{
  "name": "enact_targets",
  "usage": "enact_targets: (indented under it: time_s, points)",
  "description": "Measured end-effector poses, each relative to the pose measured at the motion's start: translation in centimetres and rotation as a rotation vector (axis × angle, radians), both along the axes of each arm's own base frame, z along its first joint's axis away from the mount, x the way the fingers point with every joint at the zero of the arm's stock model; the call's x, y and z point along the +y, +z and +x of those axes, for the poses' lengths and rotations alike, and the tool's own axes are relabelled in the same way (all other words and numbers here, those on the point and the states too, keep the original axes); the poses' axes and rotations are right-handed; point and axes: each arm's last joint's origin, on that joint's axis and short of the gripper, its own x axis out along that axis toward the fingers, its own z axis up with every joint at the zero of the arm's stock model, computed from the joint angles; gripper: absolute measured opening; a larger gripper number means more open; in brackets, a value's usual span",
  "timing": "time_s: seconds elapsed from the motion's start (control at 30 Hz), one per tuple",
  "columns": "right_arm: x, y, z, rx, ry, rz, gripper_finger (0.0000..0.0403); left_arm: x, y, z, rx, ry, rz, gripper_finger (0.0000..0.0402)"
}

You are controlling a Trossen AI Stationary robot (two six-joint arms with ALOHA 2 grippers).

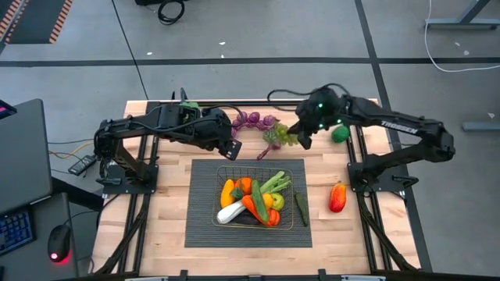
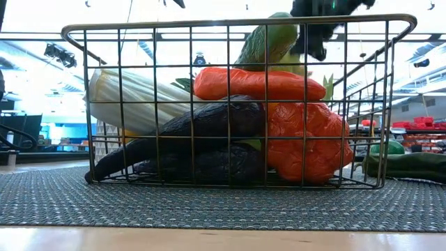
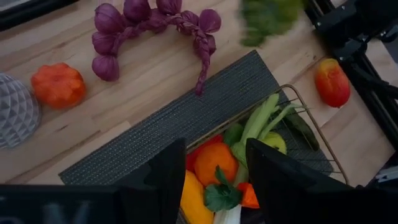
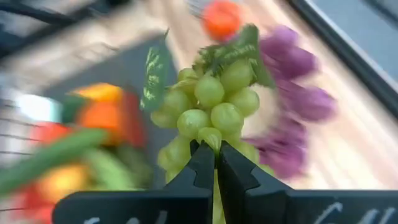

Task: Build produce basket
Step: Put the green grapes into the gold wire basket

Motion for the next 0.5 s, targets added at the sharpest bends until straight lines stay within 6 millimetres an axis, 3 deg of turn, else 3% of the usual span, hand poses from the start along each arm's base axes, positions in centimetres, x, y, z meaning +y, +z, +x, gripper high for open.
enact_targets:
  time_s: [0.1,0.2,0.5]
  points:
    - [1.3,2.6,0.2,-0.075,0.075,0.103,0.001,0.6,0.0,-0.1,0.009,0.043,0.022,0.0174]
    - [2.9,3.9,0.5,-0.105,0.131,0.174,0.001,1.5,0.0,-0.2,0.01,0.084,0.056,0.0174]
    - [7.3,3.6,1.8,-0.051,0.197,0.296,0.0011,3.2,0.0,-0.3,0.048,0.057,0.113,0.0174]
